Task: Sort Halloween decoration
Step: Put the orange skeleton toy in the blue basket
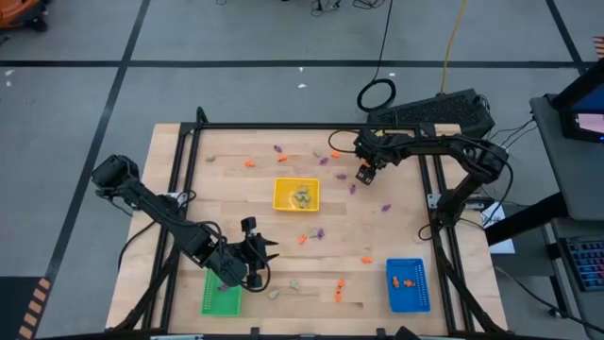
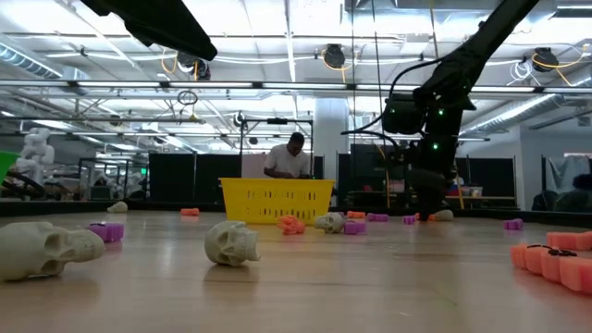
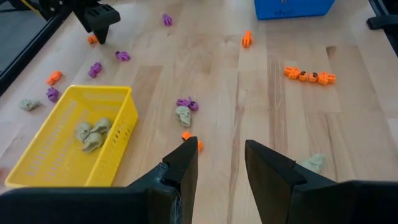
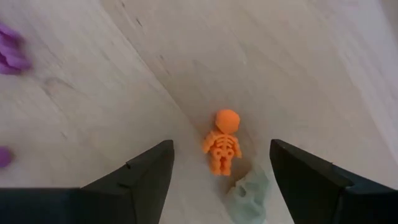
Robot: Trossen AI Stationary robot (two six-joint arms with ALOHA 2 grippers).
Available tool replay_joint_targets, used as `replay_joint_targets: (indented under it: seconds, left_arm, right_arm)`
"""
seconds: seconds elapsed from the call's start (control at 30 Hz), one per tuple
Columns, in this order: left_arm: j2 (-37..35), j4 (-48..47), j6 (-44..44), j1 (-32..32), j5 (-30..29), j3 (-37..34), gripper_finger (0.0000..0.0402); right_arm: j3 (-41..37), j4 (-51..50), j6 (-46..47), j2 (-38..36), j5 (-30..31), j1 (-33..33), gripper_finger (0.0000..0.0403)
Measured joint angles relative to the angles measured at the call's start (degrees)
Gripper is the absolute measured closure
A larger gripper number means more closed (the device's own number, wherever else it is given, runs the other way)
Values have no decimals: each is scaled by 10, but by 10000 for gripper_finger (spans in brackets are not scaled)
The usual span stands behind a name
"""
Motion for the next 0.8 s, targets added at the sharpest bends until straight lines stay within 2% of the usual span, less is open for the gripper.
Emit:
replay_joint_targets:
  seconds: [0.2,0.8]
  left_arm:
    - [0,0,0,0,0,0,270]
    - [0,0,0,0,0,0,270]
  right_arm:
    - [-1,-2,-1,-1,-1,0,168]
    - [-2,-7,-2,-9,-33,1,331]
